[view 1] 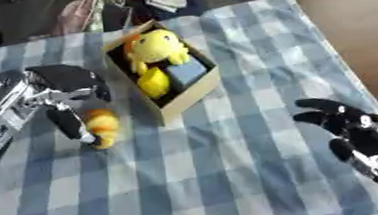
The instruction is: Pick up objects on the table and place them in the box.
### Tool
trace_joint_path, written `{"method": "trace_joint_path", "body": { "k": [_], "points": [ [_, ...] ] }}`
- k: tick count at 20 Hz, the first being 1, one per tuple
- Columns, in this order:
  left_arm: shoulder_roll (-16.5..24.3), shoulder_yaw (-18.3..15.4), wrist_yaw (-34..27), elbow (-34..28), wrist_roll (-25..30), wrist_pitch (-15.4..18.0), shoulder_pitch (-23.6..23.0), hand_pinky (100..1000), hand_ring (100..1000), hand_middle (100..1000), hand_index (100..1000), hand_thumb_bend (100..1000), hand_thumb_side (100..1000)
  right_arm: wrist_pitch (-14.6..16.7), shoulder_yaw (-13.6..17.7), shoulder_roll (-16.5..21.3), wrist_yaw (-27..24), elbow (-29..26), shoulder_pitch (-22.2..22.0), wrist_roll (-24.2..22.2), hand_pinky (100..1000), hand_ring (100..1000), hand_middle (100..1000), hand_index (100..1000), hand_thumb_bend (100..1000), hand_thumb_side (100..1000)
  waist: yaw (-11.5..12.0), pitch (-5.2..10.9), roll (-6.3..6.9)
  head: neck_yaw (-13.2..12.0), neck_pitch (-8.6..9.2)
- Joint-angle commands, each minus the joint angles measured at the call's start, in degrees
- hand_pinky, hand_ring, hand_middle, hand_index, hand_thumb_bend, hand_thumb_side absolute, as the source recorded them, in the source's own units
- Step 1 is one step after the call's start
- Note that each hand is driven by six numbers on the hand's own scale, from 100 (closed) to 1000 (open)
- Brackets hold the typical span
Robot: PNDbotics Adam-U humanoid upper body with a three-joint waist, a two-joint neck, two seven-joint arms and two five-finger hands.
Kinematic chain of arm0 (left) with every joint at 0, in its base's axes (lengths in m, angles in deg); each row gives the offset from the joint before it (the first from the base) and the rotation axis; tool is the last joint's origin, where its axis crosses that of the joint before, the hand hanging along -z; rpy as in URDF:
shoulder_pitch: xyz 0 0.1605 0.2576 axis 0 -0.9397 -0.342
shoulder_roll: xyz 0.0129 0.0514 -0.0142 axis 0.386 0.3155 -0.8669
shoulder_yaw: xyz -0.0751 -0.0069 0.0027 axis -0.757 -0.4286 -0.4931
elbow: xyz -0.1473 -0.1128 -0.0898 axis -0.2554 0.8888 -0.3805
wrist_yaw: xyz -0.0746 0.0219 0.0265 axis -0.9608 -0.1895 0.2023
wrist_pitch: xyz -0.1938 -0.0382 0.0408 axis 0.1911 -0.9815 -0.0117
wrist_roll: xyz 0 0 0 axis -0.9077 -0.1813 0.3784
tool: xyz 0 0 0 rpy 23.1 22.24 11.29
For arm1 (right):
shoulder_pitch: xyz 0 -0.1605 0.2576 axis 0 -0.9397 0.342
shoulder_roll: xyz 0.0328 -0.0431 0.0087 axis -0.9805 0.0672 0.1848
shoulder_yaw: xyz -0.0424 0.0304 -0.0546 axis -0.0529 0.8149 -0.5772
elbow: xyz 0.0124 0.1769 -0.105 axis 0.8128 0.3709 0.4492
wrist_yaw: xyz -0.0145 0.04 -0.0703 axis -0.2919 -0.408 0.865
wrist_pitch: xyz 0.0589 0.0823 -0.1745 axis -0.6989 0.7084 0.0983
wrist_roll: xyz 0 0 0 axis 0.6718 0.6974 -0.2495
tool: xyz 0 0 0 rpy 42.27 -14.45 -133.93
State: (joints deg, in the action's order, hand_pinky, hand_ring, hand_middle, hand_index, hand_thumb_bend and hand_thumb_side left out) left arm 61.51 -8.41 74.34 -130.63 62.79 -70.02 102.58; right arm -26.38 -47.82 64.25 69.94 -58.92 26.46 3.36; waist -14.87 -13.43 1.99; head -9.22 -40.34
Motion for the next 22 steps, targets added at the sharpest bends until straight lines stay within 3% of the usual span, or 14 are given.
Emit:
{"method": "trace_joint_path", "body": {
  "k": [1,5,6,8,13,17,22],
  "points": [
    [0.8,-0.4,1.1,0.5,0.4,0.4,0.3,715,677,690,800,561,358,0.0,0.4,0.6,0.1,-0.7,0.5,0.2,1000,927,978,1000,100,496,-0.1,1.33,-0.73,0.2,-0.14],
    [0.6,-0.7,2.0,1.1,-1.7,0.1,-0.2,641,578,581,726,400,135,0.0,0.4,0.6,0.2,-0.7,0.5,0.3,1000,927,978,1000,100,500,0.0,1.27,-0.72,0.3,-0.13],
    [0.6,-0.8,1.9,1.0,-2.7,0.0,-0.3,623,545,539,690,320,100,0.0,0.5,0.6,0.3,-0.7,0.5,0.3,1000,927,978,1000,100,500,0.0,1.27,-0.73,0.3,-0.13],
    [0.7,-1.3,1.1,0.3,-4.5,-0.1,-0.6,599,506,492,645,254,100,0.0,0.5,0.6,0.3,-0.7,0.5,0.4,1000,927,978,1000,100,500,0.0,1.27,-0.76,0.4,-0.11],
    [3.7,-4.0,-3.1,-5.9,-4.5,-0.4,-1.0,584,494,475,630,249,101,-0.1,0.6,0.7,0.4,-0.7,0.5,0.6,1000,927,978,1000,100,503,0.1,1.33,-0.64,0.6,0.05],
    [5.6,-8.6,-5.1,-10.1,-6.2,-4.2,0.8,590,497,479,642,256,101,-0.1,0.7,0.7,0.6,-0.6,0.3,0.6,1000,927,978,1000,100,505,0.2,1.54,-0.50,0.9,-0.12],
    [1.8,-8.7,-0.5,-3.2,-15.2,-9.1,6.2,609,517,500,668,294,100,-0.1,0.5,0.7,0.6,-0.6,0.2,0.5,1000,926,978,1000,100,507,-0.1,1.80,-0.51,0.8,-0.30]
  ]
}}
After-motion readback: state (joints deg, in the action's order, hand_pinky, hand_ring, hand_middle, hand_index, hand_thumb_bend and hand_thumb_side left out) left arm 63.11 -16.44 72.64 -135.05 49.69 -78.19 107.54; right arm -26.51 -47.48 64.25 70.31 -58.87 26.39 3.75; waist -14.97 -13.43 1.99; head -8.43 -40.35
